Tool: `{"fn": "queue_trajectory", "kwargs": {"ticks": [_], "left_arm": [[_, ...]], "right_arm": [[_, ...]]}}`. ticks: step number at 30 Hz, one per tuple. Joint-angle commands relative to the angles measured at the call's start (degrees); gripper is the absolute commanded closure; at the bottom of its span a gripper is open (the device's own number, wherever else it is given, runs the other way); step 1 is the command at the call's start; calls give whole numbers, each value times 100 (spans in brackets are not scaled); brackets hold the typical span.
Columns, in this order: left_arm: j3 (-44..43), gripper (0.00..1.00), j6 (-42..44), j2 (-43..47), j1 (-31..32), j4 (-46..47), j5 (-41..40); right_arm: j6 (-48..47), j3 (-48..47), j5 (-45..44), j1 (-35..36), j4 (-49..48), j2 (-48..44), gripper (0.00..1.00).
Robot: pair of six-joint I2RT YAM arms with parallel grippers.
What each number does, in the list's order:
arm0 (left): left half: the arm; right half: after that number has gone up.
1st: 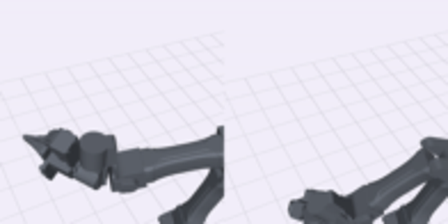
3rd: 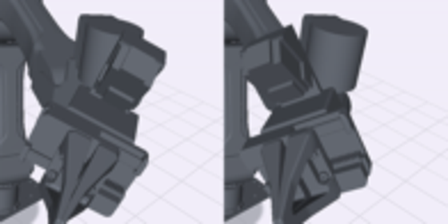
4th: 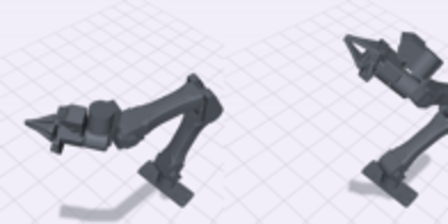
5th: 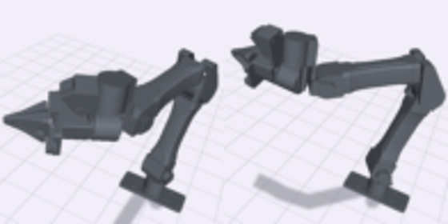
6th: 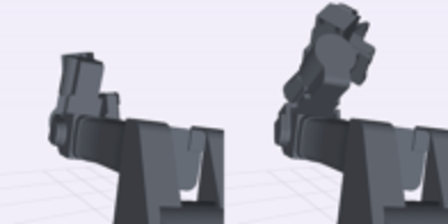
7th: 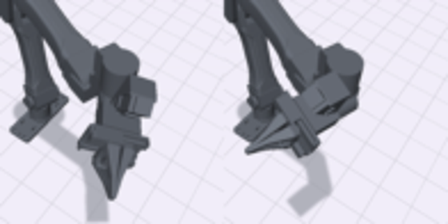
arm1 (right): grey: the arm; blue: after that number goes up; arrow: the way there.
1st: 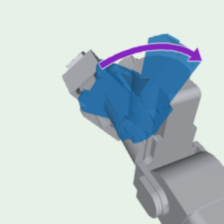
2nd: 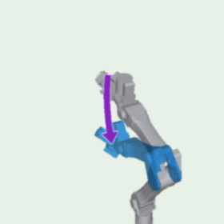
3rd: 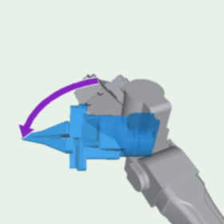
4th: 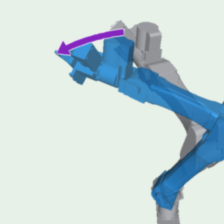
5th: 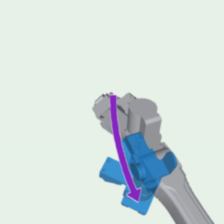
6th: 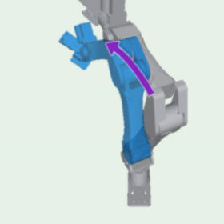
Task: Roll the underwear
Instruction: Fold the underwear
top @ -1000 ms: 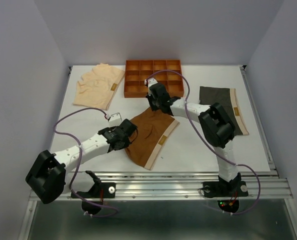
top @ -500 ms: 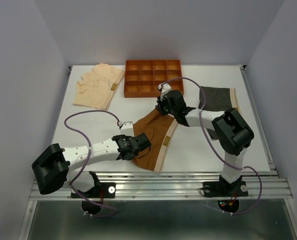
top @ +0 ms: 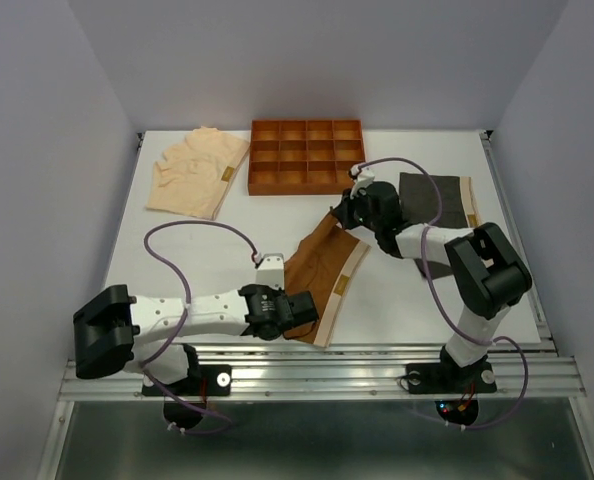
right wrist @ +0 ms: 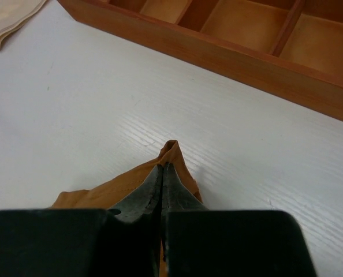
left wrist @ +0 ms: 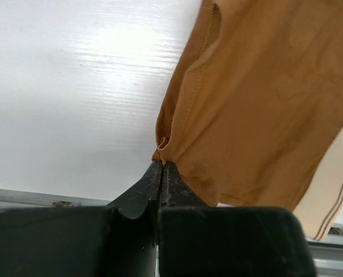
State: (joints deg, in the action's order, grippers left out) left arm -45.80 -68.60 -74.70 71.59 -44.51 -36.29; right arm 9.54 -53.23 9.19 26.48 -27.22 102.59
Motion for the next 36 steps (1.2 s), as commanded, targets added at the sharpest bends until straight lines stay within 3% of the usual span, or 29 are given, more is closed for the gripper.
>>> {"fn": "queue_trajectory", "kwargs": {"ticks": [1, 11, 17, 23, 32, 36], "left_arm": [[-420, 100, -356, -308, 495, -523, -510], [-1492, 100, -954, -1714, 1339, -1349, -748], [-1222, 100, -321, -1190, 1428, -454, -300], [-843, 100, -110, -415, 1419, 143, -106], [-334, 100, 742, 429, 40, 882, -308], [-429, 100, 629, 421, -277, 251, -738]], "right_arm": [[57, 172, 57, -55, -600, -353, 99], [206, 901, -101, -231, -600, -880, 97], [346, 1192, -180, -511, -390, -1214, 97], [355, 552, -488, -583, 1296, -1496, 95], [-5, -995, 240, -583, 1650, -521, 95], [-171, -1654, 687, -583, 1861, -73, 96]]}}
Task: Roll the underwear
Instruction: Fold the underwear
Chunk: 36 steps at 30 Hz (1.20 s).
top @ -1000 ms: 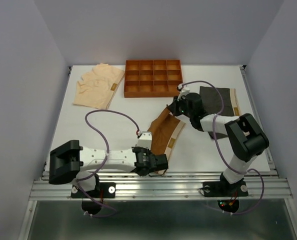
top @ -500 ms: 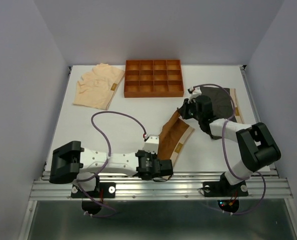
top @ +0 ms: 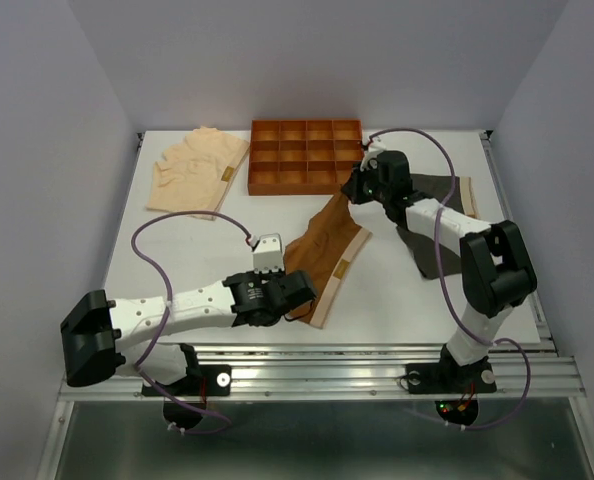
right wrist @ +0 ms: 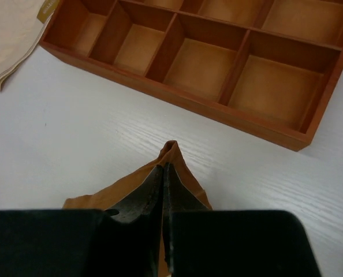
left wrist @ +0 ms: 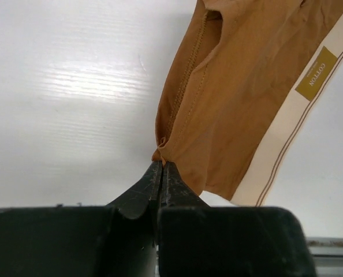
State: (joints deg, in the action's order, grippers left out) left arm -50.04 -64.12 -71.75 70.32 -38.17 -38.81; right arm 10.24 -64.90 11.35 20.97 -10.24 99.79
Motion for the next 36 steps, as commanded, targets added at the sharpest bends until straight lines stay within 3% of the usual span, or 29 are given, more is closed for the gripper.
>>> {"fn": "queue_trajectory", "kwargs": {"ticks": [1, 4, 8, 16, 22, 36], "left_arm": [[-93, 100, 180, 152, -159, -540, -601], [-41, 100, 425, 231, -186, -394, -506], [161, 100, 988, 214, -195, 520, -5], [389, 100, 1235, -59, -151, 706, 645], [531, 100, 1533, -76, 60, 1364, 1155], [1172, 100, 1217, -226, 201, 2199, 1867]], "right_arm": [[-277, -619, 560, -32, 163, 312, 95], [-294, -716, 719, -32, 163, 410, 95], [-382, -392, 535, -32, 163, 314, 95], [-409, 539, -528, -32, 461, -205, 95], [-146, 997, -880, -154, 505, -381, 95], [-329, 190, -530, -269, 628, 93, 94]]}}
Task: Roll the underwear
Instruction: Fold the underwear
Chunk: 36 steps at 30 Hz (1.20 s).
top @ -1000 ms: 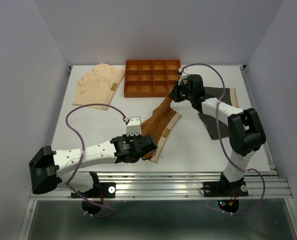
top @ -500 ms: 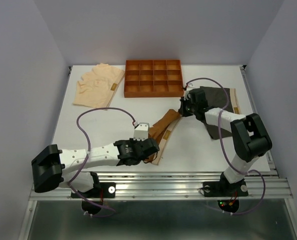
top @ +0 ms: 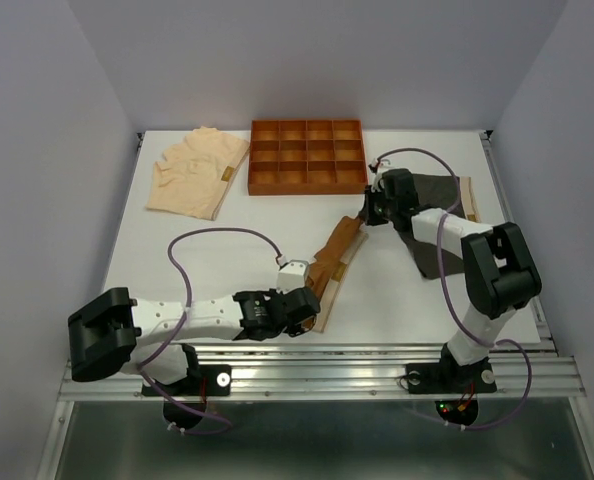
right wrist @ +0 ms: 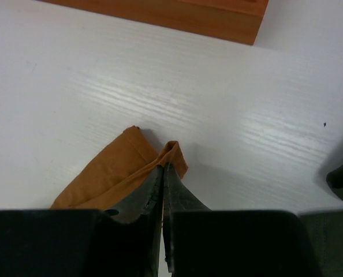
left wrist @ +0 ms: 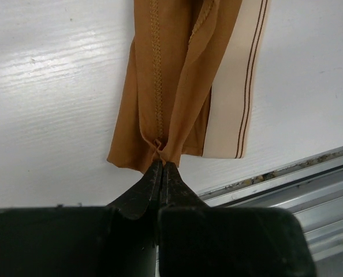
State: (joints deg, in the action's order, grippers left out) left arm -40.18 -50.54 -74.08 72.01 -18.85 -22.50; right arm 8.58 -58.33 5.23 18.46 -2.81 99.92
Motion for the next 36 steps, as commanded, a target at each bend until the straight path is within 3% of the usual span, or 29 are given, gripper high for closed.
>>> {"fn": "queue_trajectory", "kwargs": {"ticks": [1, 6, 13, 23, 36], "left_arm": [[204, 100, -157, -27, 33, 407, 324], [178, 98, -105, -185, 33, 760, 589], [-6, 97, -78, -291, 24, 979, 852], [-560, 97, 308, -273, 33, 1042, 1081], [-921, 98, 335, -414, 33, 724, 844]], "right_arm": [[-181, -504, 118, -18, -71, 115, 94], [-199, -671, 154, -18, 78, 309, 94], [-216, -504, -856, -18, 228, 476, 94], [-146, -654, -814, -18, 228, 704, 94], [-181, -759, -224, -18, 263, 28, 92]]}}
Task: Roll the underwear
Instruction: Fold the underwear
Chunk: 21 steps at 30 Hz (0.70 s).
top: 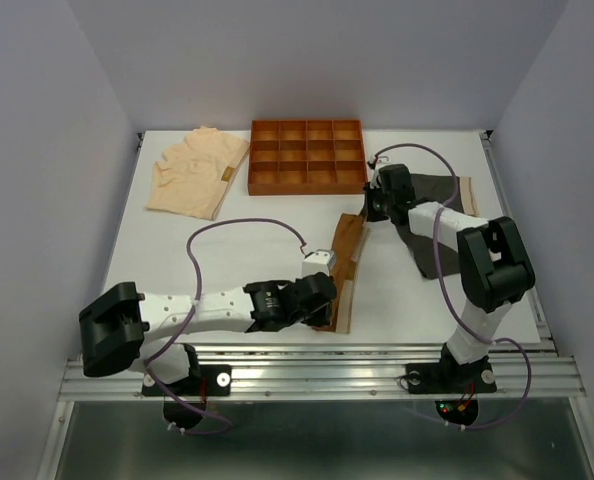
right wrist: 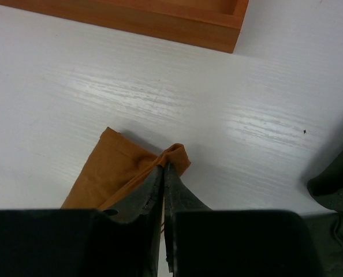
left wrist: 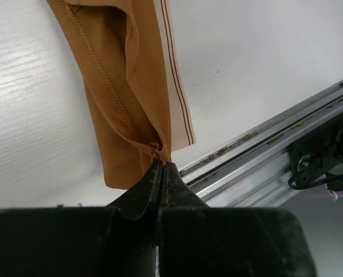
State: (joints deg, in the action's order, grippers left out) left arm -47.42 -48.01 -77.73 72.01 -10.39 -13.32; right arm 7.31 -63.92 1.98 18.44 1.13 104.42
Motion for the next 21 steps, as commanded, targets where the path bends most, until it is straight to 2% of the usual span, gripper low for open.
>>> {"fn": "queue_trajectory", "kwargs": {"ticks": [1, 6, 13, 21], "left_arm": [[-224, 98, 133, -162, 33, -25, -31], [-636, 99, 450, -899, 33, 150, 495], [-637, 100, 731, -1516, 41, 485, 1252], [-567, 100, 863, -1605, 41, 889, 1718]], "right_arm": [[-72, -191, 75, -16, -130, -440, 92], [-98, -313, -171, -16, 177, -178, 92], [-11, -498, -716, -68, 327, 280, 92], [148, -578, -989, -68, 345, 562, 93]]}}
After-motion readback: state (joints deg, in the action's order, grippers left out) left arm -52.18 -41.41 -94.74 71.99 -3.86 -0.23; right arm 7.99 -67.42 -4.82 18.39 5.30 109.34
